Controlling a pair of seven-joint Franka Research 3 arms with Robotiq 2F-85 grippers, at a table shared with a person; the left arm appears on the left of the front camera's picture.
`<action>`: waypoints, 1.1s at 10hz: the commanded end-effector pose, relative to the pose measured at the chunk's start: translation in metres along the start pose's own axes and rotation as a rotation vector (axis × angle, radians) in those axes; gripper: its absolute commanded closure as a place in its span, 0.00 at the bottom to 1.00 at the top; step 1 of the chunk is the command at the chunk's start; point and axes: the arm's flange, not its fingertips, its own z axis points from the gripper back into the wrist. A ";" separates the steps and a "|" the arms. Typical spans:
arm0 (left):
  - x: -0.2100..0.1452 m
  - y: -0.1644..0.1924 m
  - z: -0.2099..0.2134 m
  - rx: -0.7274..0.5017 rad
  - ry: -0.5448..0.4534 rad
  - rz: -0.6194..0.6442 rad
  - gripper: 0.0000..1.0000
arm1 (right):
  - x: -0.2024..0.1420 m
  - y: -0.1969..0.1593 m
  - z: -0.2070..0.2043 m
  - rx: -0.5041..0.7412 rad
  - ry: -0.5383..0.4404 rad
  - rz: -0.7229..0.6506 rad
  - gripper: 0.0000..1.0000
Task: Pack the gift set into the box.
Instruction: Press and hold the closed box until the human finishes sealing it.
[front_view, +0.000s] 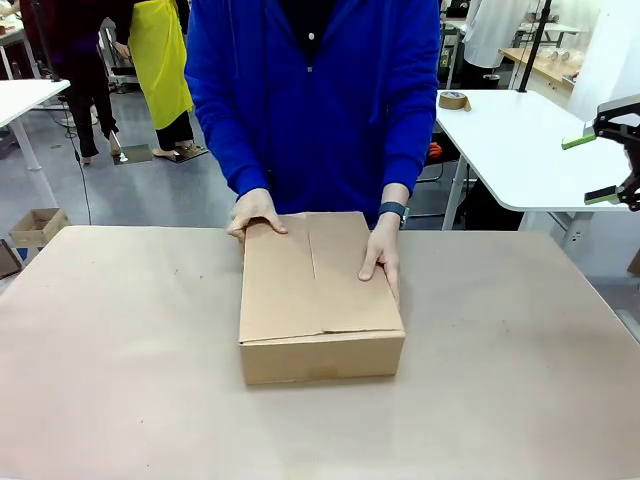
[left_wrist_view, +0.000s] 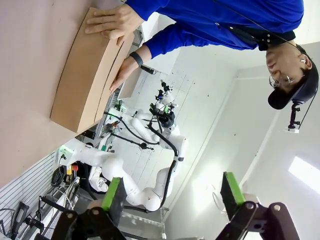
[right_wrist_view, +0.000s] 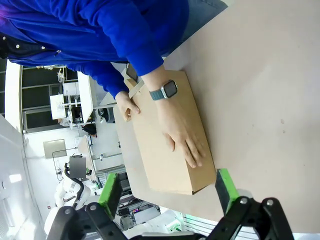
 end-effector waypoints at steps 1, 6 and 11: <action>-0.003 0.003 0.000 0.006 0.001 -0.017 0.00 | 0.002 -0.001 0.002 -0.010 0.005 0.016 0.00; -0.003 0.003 0.000 0.006 0.001 -0.017 0.00 | 0.002 -0.001 0.002 -0.010 0.005 0.016 0.00; -0.024 -0.030 -0.094 0.082 0.255 -0.329 0.00 | -0.032 0.054 -0.073 0.053 0.260 0.523 0.00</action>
